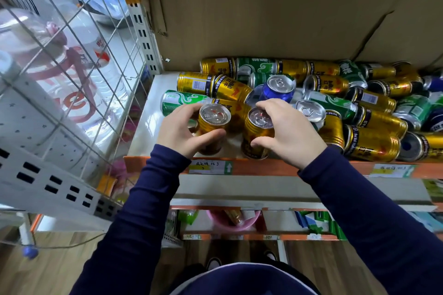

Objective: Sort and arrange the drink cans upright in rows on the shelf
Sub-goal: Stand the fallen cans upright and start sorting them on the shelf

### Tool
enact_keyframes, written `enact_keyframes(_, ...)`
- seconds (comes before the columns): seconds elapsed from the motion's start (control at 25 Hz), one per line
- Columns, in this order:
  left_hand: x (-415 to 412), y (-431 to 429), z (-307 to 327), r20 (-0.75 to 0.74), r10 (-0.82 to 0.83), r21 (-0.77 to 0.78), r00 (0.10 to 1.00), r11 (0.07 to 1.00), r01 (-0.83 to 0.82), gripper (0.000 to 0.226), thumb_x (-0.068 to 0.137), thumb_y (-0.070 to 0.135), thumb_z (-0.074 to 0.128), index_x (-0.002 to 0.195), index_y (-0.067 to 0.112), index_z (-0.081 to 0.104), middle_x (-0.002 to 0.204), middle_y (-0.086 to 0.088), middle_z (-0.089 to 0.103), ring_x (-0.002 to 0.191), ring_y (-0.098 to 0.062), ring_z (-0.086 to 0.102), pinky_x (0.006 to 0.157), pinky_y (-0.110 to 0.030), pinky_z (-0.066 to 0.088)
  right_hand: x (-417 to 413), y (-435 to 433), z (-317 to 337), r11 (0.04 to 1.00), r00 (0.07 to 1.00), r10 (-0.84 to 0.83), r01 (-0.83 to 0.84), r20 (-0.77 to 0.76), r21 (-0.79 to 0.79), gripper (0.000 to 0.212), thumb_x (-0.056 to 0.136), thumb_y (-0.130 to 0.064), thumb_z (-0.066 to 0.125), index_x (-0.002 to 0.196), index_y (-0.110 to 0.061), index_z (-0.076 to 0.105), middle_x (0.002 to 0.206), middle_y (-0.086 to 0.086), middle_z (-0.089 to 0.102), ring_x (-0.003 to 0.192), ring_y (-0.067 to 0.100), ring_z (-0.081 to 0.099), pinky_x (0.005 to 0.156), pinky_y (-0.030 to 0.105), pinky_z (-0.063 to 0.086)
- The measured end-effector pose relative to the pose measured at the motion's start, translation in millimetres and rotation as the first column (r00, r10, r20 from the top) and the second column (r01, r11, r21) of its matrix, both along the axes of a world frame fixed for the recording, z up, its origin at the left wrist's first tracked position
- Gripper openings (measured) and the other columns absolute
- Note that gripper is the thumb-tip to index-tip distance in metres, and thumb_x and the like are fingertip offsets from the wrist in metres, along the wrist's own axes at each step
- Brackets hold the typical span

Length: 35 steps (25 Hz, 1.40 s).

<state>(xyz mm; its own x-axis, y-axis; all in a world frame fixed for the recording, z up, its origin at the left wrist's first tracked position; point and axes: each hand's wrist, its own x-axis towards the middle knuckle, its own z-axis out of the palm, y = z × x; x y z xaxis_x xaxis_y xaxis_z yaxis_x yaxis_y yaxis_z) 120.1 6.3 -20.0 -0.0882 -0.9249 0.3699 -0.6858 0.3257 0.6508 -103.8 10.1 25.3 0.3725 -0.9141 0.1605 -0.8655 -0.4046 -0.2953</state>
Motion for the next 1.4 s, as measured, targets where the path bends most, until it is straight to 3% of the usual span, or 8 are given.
enact_keyframes(0.32,6.3,-2.7,-0.6,-0.081,0.054,0.043,0.995,0.998,-0.051,0.069,0.059,0.067,0.062,0.105,0.016,0.063,0.097,0.008,0.063,0.09,-0.008,0.057,0.076,-0.004,0.038,-3.0,2.8,-8.7,0.998,0.999,0.011,-0.013,-0.037,-0.058,0.077,0.076,-0.027,0.077,0.139,-0.002,0.039,0.137,0.012,0.045,0.125,0.028,0.044,0.103,0.03,0.034)
enact_keyframes(0.6,-8.7,3.8,-0.7,-0.141,0.009,0.06,0.99,0.998,-0.001,0.063,0.054,0.063,0.068,0.097,0.019,0.058,0.09,0.011,0.06,0.08,0.006,0.055,0.071,-0.001,0.039,1.8,-8.4,13.1,0.991,0.988,0.075,-0.058,-0.135,0.124,0.076,0.069,-0.043,0.079,0.131,-0.011,0.047,0.123,0.006,0.048,0.11,0.022,0.05,0.092,0.035,0.044)
enact_keyframes(0.76,-2.8,1.7,8.3,-0.1,-0.093,0.14,0.991,0.984,0.106,0.064,0.05,0.064,0.07,0.096,0.022,0.058,0.089,0.017,0.061,0.082,0.007,0.057,0.07,-0.006,0.045,2.6,-18.1,34.3,0.981,0.988,0.128,-0.112,-0.089,0.161,0.044,0.086,-0.044,0.059,0.112,-0.008,0.063,0.107,0.006,0.062,0.098,0.023,0.058,0.08,0.029,0.041)
enact_keyframes(0.84,6.3,-5.9,19.4,-0.093,-0.158,0.21,0.983,0.962,0.175,0.061,0.055,0.064,0.068,0.099,0.022,0.061,0.091,0.014,0.064,0.084,0.003,0.06,0.072,-0.01,0.049,10.3,-33.4,49.1,0.988,0.993,0.11,-0.104,-0.045,0.114,0.033,0.094,-0.034,0.052,0.112,-0.01,0.066,0.107,0.005,0.066,0.093,0.016,0.059,0.077,0.023,0.038)
enact_keyframes(0.96,17.1,-24.1,31.4,-0.11,-0.081,0.118,0.991,0.988,0.094,0.04,0.08,0.046,0.057,0.1,0.013,0.066,0.089,0.001,0.068,0.079,-0.006,0.062,0.071,-0.007,0.046,33.1,-64.9,54.0,0.981,0.959,0.16,-0.129,-0.235,0.143,0.037,0.089,-0.03,0.062,0.12,-0.01,0.062,0.116,0.007,0.065,0.101,0.018,0.06,0.084,0.025,0.043)
enact_keyframes(1.16,29.8,-52.7,29.9,0.052,0.023,-0.018,0.998,1.0,-0.022,0.018,0.088,0.009,0.059,0.102,0.003,0.067,0.096,-0.009,0.067,0.09,-0.022,0.063,0.082,-0.024,0.046,58.3,-96.5,37.4,0.94,0.826,0.275,-0.123,-0.492,0.318,0.058,0.073,-0.038,0.079,0.118,-0.008,0.058,0.107,0.011,0.065,0.091,0.025,0.062,0.078,0.033,0.054)
enact_keyframes(1.28,32.2,-60.9,19.0,0.189,0.006,-0.006,0.982,1.0,-0.005,0.02,0.086,0.006,0.061,0.106,0.003,0.066,0.103,-0.013,0.066,0.096,-0.026,0.059,0.081,-0.022,0.04,63.0,-100.5,33.2,0.929,0.811,0.298,-0.125,-0.504,0.347,0.04,0.074,-0.039,0.077,0.093,-0.012,0.054,0.089,0.006,0.061,0.074,0.021,0.057,0.063,0.028,0.046)
enact_keyframes(1.4,34.5,-65.4,13.3,0.244,-0.006,0.023,0.97,1.0,0.0,0.023,0.084,0.008,0.063,0.107,0.005,0.066,0.104,-0.013,0.065,0.097,-0.029,0.058,0.081,-0.026,0.039,63.2,-100.3,30.7,0.915,0.81,0.327,-0.142,-0.487,0.377,0.033,0.076,-0.036,0.075,0.088,-0.017,0.05,0.077,0.001,0.054,0.068,0.018,0.053,0.057,0.025,0.042)
